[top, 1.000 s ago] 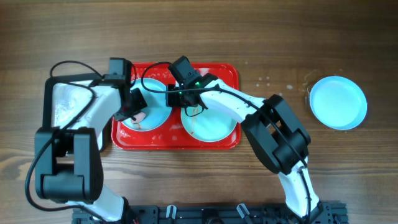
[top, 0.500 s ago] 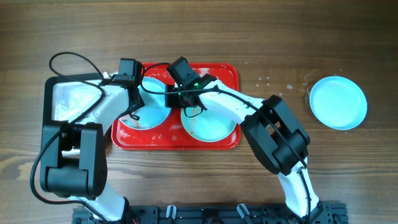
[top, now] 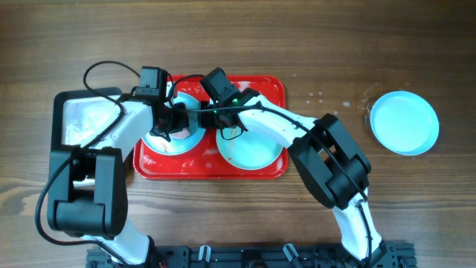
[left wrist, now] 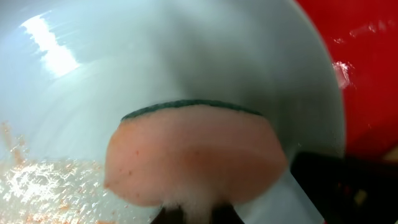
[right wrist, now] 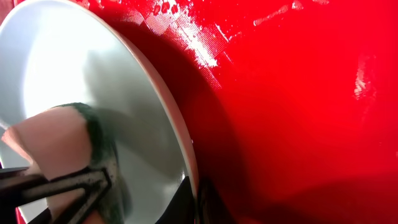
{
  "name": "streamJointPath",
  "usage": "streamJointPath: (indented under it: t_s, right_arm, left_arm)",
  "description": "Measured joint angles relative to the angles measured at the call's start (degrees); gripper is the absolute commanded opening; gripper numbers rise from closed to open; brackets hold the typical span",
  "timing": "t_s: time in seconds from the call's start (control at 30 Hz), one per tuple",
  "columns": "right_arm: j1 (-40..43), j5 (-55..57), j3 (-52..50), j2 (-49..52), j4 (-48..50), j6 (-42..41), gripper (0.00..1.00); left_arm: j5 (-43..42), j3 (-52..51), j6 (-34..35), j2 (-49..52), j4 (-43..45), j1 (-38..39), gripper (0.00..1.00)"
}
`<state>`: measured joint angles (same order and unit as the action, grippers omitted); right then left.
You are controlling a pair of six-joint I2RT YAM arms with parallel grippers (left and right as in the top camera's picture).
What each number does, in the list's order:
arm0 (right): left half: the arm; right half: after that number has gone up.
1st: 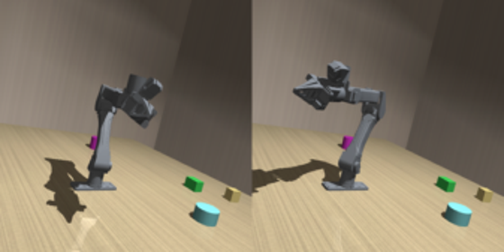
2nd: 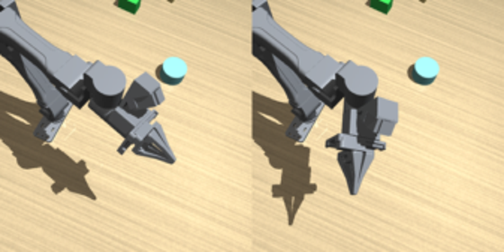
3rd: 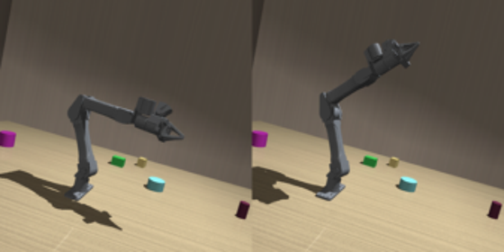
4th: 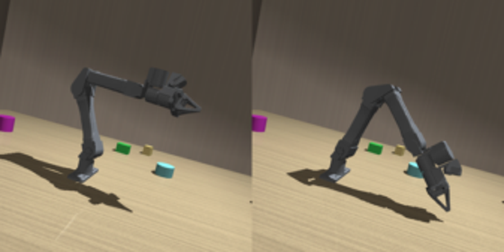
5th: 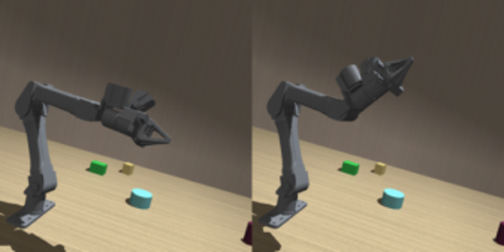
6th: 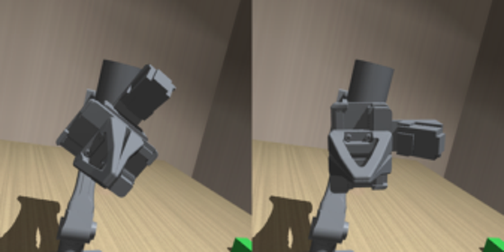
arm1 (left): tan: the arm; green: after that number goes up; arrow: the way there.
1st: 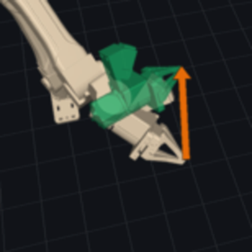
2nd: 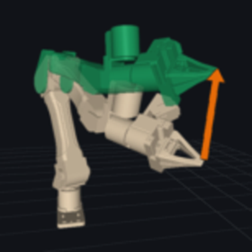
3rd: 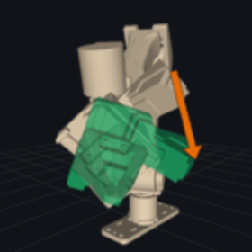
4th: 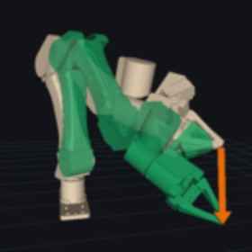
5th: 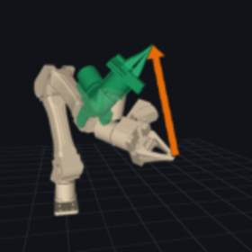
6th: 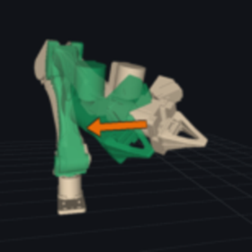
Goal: Clean dirty plates on tray and stack at the side
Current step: 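Scrub the held plate's face with the sponge in the left gripper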
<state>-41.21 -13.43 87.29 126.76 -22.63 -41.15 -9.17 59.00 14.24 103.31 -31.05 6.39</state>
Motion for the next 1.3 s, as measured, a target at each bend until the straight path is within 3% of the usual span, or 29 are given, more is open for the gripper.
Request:
streamJointPath:
  t_s: [0.2, 0.4, 0.53, 0.8, 0.93, 1.07, 1.3]
  right_arm:
    - [0.00, 0.04, 0.09, 0.00, -0.07, 0.02, 0.04]
    - [-0.22, -0.02, 0.09, 0.00, -0.07, 0.24, 0.04]
    - [-0.22, 0.09, 0.09, 0.00, -0.04, 0.17, 0.05]
    - [0.33, 1.90, 0.33, 0.00, 0.52, -1.75, 0.04]
    - [0.48, 1.88, 0.39, 0.00, 0.50, -2.21, 0.04]
    - [0.66, 1.90, 0.42, -0.11, -0.35, -2.34, 0.04]
    - [0.96, 2.14, 0.42, -0.17, -0.87, -2.14, 0.04]
  left_arm:
    - [11.08, 1.36, 11.85, -0.31, -10.84, 1.09, 0.04]
    - [11.37, 1.57, 13.66, -0.46, -16.11, -1.03, 0.04]
    - [8.70, 0.55, 13.00, -0.81, -11.69, -3.61, 0.04]
    - [8.85, 1.20, 15.26, 4.57, 13.60, -5.35, 0.04]
    - [10.43, 1.42, 14.40, 6.19, 19.63, -3.48, 0.04]
    - [8.83, 1.62, 6.34, 7.37, 23.63, -1.40, 0.04]
    - [3.10, 4.44, -0.28, 6.80, 9.22, 1.88, 0.04]
